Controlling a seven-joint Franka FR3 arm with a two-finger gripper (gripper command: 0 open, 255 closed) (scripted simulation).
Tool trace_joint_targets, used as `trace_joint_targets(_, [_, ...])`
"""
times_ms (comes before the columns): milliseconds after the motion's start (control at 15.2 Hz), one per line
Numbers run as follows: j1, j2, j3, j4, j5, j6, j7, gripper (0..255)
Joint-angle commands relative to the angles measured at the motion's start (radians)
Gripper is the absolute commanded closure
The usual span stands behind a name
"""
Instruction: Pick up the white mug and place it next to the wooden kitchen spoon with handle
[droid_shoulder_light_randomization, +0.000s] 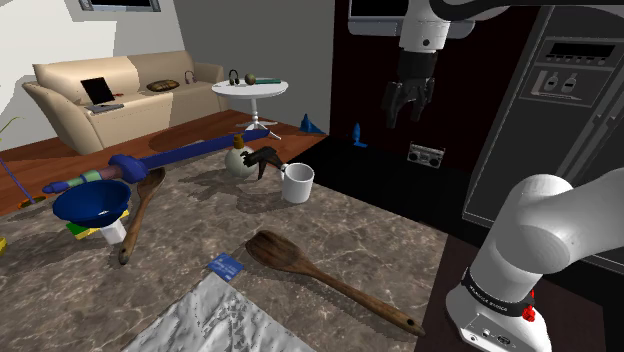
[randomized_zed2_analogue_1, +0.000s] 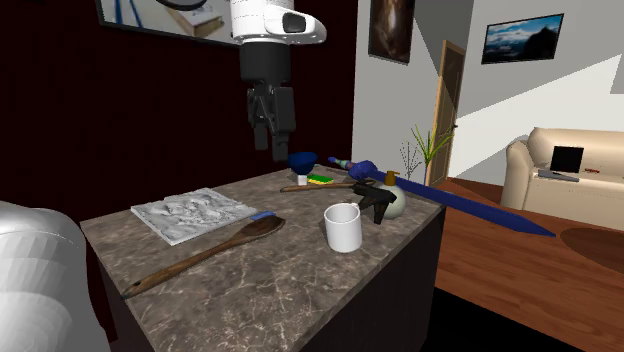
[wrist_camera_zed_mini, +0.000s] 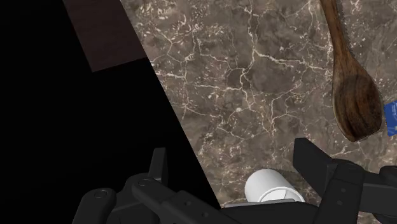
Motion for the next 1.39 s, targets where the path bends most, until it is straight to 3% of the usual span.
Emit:
trace_joint_targets(0, [0.000, 0.000, 0.000, 0.000, 0.000, 0.000, 0.000, 0])
trace_joint_targets(660, [0.016, 0.240, 0.025, -0.082, 0.034, 0.390, 0.049, 0])
trace_joint_targets(1320, [0.032, 0.584, 0.047, -0.006, 0.059, 0.727, 0.088, 0])
